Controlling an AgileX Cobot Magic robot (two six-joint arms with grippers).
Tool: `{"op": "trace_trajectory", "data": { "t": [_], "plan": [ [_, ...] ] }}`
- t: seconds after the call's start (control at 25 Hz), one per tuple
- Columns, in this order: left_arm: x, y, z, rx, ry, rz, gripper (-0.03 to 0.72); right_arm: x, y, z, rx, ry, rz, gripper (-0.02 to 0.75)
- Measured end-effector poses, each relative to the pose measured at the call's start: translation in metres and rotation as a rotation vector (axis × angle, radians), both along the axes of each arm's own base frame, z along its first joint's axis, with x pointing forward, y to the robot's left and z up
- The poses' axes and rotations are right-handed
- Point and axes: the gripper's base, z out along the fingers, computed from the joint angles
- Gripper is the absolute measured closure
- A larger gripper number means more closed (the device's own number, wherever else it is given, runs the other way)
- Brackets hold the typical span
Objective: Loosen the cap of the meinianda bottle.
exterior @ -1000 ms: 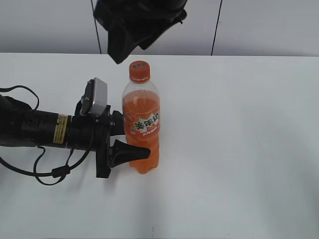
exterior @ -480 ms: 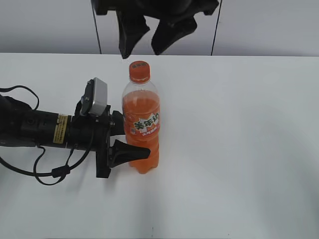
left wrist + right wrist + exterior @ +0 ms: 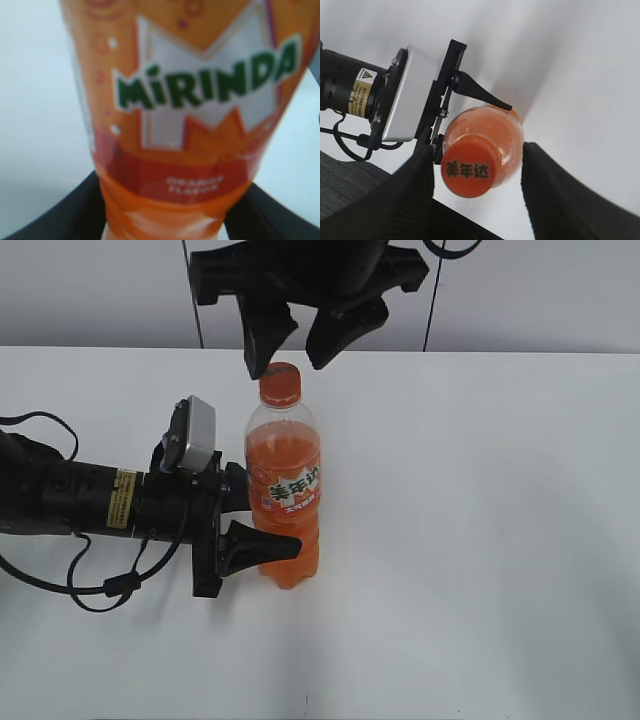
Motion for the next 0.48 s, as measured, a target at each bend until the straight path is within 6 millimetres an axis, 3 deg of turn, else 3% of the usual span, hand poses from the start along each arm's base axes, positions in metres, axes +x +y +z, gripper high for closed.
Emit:
{"op": "trace_trajectory", "data": {
  "t": [0.32,0.48],
  "plan": [
    [0.0,0.0,0.0,0.0,0.0,0.0,0.276,0.0034,0.0033,-0.0099,-0.017,0.017,-0.001,0.321],
    [0.0,0.0,0.0,0.0,0.0,0.0,0.276,0.0034,0.0035,-0.01,-0.016,0.018,-0.001,0.396]
  ]
}}
